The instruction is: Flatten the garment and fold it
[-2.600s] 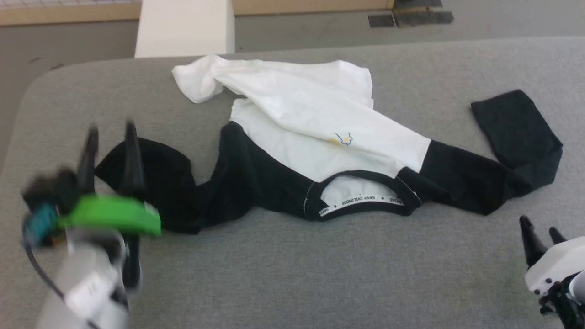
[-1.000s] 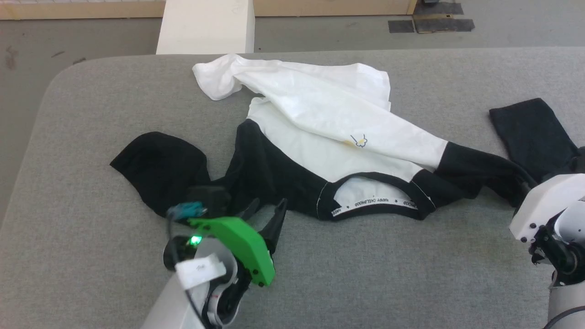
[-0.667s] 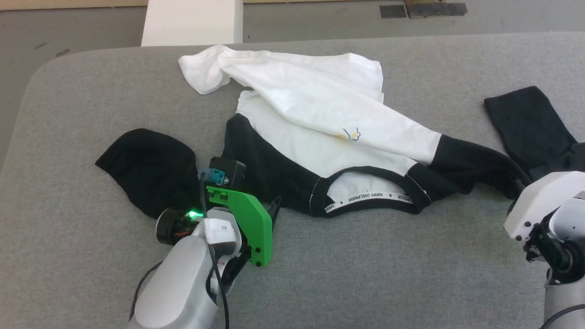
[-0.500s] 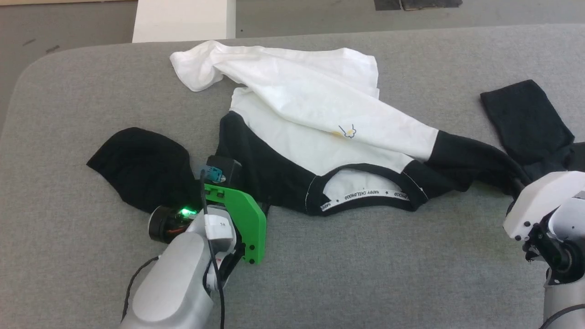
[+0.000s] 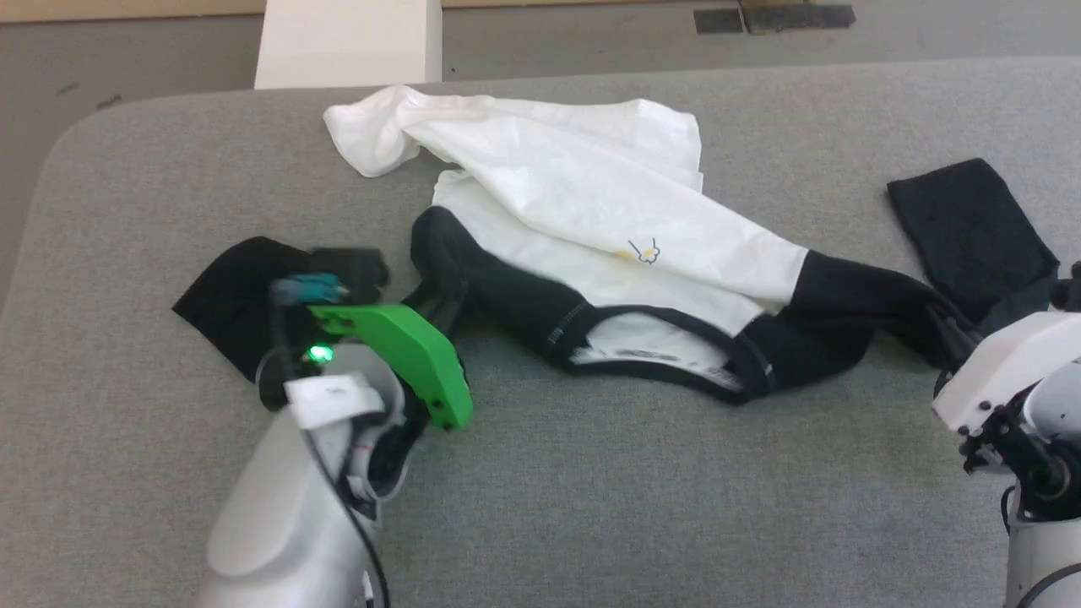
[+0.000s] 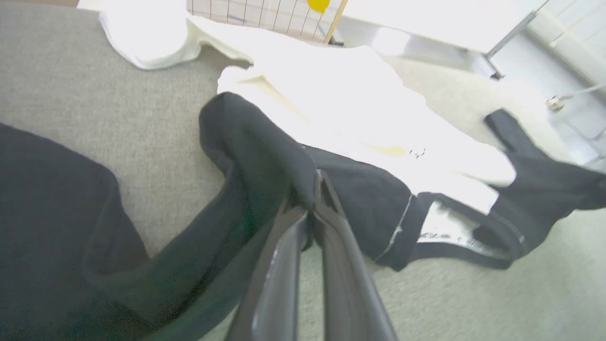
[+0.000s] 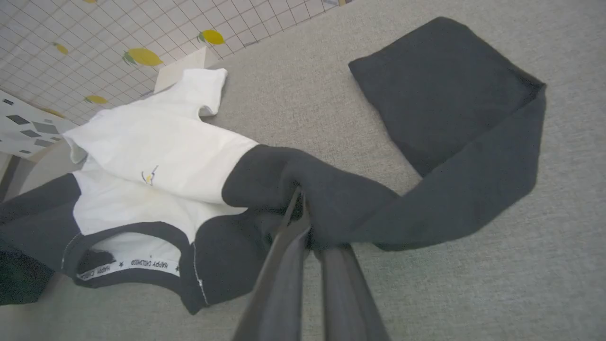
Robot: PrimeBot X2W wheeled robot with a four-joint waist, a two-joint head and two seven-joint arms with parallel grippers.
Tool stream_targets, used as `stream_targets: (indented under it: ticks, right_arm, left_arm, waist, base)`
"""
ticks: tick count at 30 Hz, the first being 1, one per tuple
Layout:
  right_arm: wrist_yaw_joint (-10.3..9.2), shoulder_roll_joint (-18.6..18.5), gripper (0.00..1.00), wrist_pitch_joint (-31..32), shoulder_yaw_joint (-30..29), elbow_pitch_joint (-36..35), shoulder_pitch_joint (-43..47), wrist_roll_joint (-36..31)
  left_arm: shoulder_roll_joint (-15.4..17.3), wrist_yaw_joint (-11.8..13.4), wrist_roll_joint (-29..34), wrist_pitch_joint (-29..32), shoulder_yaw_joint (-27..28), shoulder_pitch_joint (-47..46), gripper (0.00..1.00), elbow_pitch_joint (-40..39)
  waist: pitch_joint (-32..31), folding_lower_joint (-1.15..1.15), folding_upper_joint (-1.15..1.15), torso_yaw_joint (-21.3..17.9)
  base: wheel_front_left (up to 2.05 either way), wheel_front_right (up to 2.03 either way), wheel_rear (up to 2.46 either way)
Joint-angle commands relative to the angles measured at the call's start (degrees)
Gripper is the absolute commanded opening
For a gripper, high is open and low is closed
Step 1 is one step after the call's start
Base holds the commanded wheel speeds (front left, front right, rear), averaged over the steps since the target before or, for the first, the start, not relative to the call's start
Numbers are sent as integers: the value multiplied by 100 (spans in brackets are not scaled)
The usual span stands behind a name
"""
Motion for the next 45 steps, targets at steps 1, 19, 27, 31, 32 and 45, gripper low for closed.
stream_targets:
  ticks: [1,19,27,31,32,45]
  right_arm:
    - [-8,-3,0,-31,8,-69,-140,291]
    - [-8,-3,0,831,-750,-105,-3043,2376]
    - [-8,-3,0,902,-1010,591,-4091,1845]
    - [-8,-3,0,965,-954,927,-4506,1359]
    - [-8,-3,0,973,-934,1002,-4594,1254]
    - [-8,-3,0,-14,-488,2278,-6462,267]
  left_arm:
    - [1,-62,-196,-93,163,-95,0,-163]
    - [693,-94,-557,305,975,-1918,0,-1339]
    - [948,-45,-355,446,992,-2594,0,-913]
    - [1083,-42,-194,498,935,-2931,0,-555]
    - [1119,-44,-146,514,911,-3004,0,-472]
    - [1625,-77,747,156,607,-4559,0,598]
  waist:
    - [-166,0,0,61]
    - [-1214,0,0,104]
    - [-1196,0,0,147]
    - [-939,0,0,123]
    - [-856,0,0,113]
    - [828,0,0,-71]
  base:
    - [0,0,0]
    - [0,0,0]
    - [0,0,0]
    - [0,0,0]
    - [0,0,0]
    - [0,0,0]
